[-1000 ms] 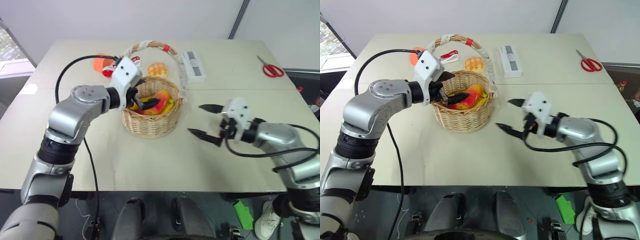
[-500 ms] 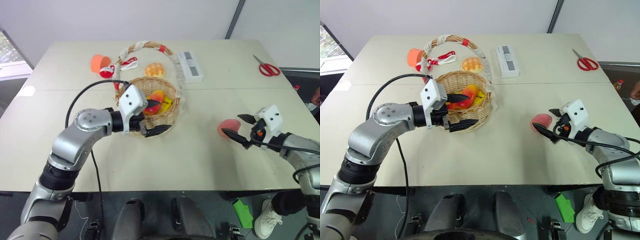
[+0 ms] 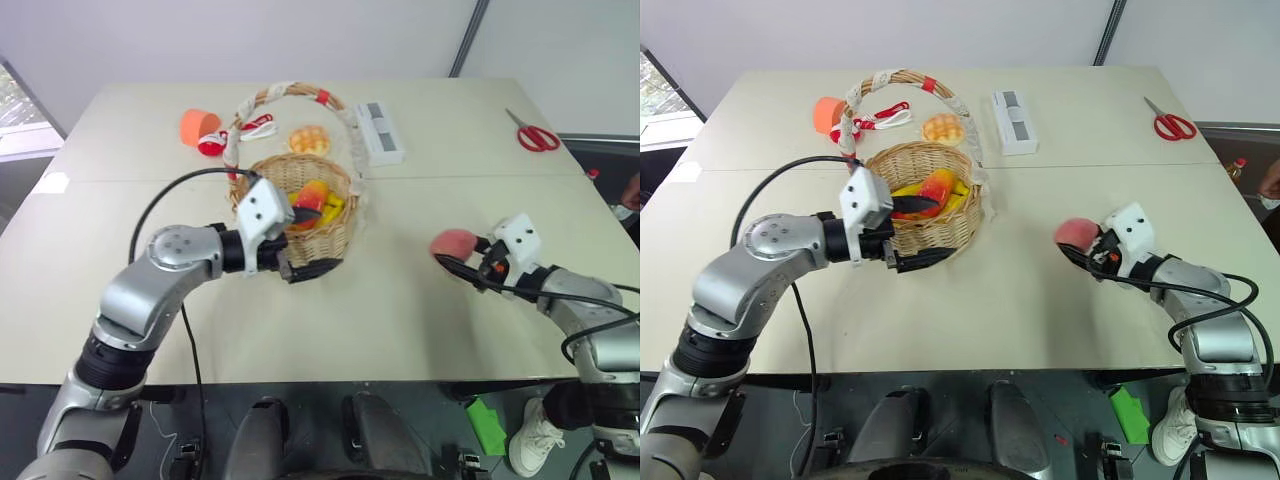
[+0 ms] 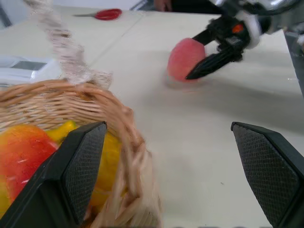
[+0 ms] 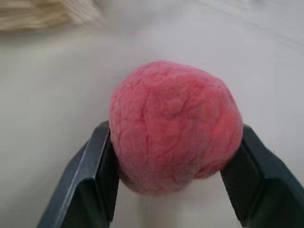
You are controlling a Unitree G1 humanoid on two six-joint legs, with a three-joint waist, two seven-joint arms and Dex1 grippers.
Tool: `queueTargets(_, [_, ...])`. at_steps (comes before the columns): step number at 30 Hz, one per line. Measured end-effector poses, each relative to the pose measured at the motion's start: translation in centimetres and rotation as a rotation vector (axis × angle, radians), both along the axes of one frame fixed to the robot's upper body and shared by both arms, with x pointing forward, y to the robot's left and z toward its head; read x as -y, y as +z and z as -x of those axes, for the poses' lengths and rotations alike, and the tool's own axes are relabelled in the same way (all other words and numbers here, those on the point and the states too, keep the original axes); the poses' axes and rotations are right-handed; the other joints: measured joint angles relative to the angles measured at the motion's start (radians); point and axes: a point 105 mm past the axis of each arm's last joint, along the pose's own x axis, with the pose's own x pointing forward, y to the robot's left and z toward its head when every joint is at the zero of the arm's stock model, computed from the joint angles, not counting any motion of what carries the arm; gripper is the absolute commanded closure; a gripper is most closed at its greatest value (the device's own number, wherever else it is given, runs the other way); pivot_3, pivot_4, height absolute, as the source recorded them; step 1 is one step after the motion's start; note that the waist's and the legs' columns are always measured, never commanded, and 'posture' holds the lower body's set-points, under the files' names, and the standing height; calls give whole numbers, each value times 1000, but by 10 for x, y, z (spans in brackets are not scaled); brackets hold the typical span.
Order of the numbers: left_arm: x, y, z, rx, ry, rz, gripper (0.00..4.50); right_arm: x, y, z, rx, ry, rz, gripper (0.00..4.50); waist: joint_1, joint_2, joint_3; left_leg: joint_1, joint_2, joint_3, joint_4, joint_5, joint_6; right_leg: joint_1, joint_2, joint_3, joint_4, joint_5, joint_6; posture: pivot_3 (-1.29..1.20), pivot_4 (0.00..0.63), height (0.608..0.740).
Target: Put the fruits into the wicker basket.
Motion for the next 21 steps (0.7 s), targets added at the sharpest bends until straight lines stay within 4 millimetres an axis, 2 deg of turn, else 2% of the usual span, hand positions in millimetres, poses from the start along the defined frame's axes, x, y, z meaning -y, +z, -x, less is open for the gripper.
queueTargets(2, [-22, 8, -3, 7, 65, 35, 0, -28, 28, 3, 81, 111, -15, 2119, -8, 0, 0, 0, 1, -2, 0, 0, 0, 0, 2, 0, 0, 0, 0, 0, 150, 740])
queueTargets(4, [-62, 9, -9, -7, 198, 50, 0, -74, 61, 7, 188, 254, -70, 2119, -25, 0, 0, 2, 4, -2, 0, 0, 0, 0, 6, 2, 1, 1, -1, 0, 150, 740])
queueTargets(6, [-90, 7, -12, -24, 293, 60, 0, -110, 76, 14, 236, 362, -107, 2119, -22, 0, 0, 2, 5, -5, 0, 0, 0, 0, 8, 1, 1, 1, -3, 0, 150, 740])
queueTargets(8, [-110, 2, -10, -44, 360, 56, 0, -144, 84, 11, 259, 417, -139, 2119, -18, 0, 0, 1, 5, -6, 0, 0, 0, 0, 9, 0, 1, 1, -3, 0, 150, 740])
queueTargets(12, [-117, -2, -6, -44, 384, 58, 0, -196, 86, -11, 237, 402, -182, 2119, -8, 0, 0, -2, 5, -6, 0, 1, -2, -2, 5, 0, 1, 1, -4, 0, 150, 740])
queueTargets(15, [-115, -1, -4, -28, 391, 62, 0, -209, 78, -31, 211, 328, -164, 2119, -1, 0, 0, -2, 2, -5, -1, 1, -2, -2, -2, 0, 0, 2, -3, 0, 150, 740])
queueTargets(17, [-110, 0, -2, -17, 390, 89, 0, -212, 69, -48, 188, 264, -143, 1092, 5, 0, 0, -3, 0, -3, -1, 1, -2, -3, -5, -1, 0, 2, -3, 0, 150, 740])
queueTargets(19, [-105, 2, 0, -6, 380, 105, 0, -215, 66, -56, 179, 239, -141, 216, 8, 0, 0, -3, 0, -3, -1, 1, -2, -4, -5, -1, 0, 2, -3, 0, 150, 740])
queueTargets(21, [-103, 4, 1, 4, 385, 108, 0, -219, 67, -59, 187, 237, -148, 51, 7, 0, 0, -3, 0, -3, -2, 1, -2, -4, -4, -1, 0, 2, -3, 0, 150, 740])
